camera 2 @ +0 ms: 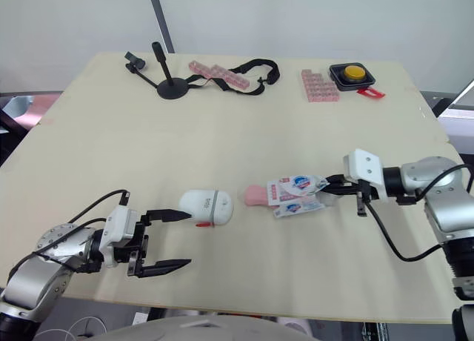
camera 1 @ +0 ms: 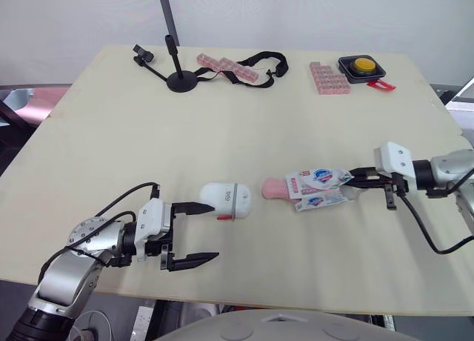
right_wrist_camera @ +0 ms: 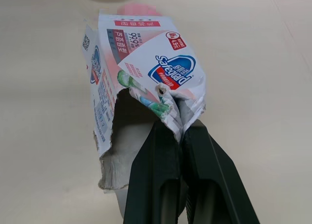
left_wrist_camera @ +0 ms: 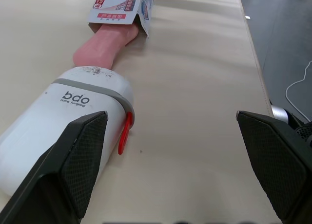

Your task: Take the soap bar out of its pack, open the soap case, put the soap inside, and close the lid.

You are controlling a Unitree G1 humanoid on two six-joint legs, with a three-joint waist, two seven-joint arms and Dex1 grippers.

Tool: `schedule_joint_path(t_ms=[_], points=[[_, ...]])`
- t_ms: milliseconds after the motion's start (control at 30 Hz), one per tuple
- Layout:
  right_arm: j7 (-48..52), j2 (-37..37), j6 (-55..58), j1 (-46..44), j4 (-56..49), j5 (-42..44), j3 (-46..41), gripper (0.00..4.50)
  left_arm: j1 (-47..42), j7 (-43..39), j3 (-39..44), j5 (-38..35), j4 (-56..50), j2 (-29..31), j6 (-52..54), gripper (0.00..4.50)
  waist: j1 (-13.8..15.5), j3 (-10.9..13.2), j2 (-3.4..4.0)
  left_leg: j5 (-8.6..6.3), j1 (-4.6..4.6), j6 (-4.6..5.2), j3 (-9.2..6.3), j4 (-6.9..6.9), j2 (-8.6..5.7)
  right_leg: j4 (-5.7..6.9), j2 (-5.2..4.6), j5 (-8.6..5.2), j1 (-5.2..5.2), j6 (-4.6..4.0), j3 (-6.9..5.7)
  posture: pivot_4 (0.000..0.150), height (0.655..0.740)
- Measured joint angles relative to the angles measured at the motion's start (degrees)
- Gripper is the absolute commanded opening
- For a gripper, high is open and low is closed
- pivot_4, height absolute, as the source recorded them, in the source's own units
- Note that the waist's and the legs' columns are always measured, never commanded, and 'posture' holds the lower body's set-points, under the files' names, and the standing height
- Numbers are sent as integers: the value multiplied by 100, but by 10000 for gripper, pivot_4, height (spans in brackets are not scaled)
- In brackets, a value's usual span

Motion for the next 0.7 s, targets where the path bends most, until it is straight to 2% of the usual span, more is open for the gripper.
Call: schedule_joint_path(t_ms=[133, 300, 433, 700], points=[[125, -197, -451, 214, 767, 18, -483, 433, 6, -4, -15, 1, 7, 1, 0, 45000, -5, -1, 0, 0, -1, 0, 0, 2, -1, 0, 0, 0, 0, 0, 3, 1500, 7385], [-95, -111, -865, 221, 1781, 178, -1203, 433, -11, -3, -19, 3, 13, 1, 0, 45000, -33, -8, 7, 0, -9, 1, 6, 2, 0, 4, 3, 0, 5, 0, 6, 1500, 7385], [-990, 254, -872, 252, 2552, 335, -1936, 433, -30, 0, -24, 5, 17, 1, -1, 45000, -7, -20, 21, 0, -6, 2, 6, 7, 0, 5, 2, 0, 5, 0, 0, 1500, 7385], [-3329, 1232, -688, 671, 2472, 186, -2417, 433, -66, 46, -31, 4, 17, -1, 6, 45000, -16, -40, 51, 1, 0, 1, 7, 8, 0, 7, 2, 0, 3, -1, -1, 1500, 7385]])
